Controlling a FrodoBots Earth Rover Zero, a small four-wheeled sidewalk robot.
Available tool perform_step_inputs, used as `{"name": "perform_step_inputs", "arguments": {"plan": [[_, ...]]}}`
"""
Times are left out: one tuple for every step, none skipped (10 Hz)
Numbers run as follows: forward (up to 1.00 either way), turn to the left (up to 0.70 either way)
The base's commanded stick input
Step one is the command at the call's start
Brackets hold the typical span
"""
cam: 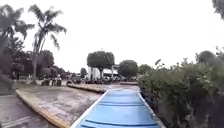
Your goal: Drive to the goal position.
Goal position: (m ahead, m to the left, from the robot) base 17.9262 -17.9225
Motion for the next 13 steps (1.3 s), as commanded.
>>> {"name": "perform_step_inputs", "arguments": {"plan": [[0.50, 0.00], [0.50, 0.00], [0.50, 0.00], [0.50, 0.00], [0.50, 0.00], [0.50, 0.00], [0.50, 0.00], [0.50, 0.00], [0.50, 0.00], [0.50, 0.00], [0.50, 0.00], [0.50, 0.50], [0.50, 0.50]]}}
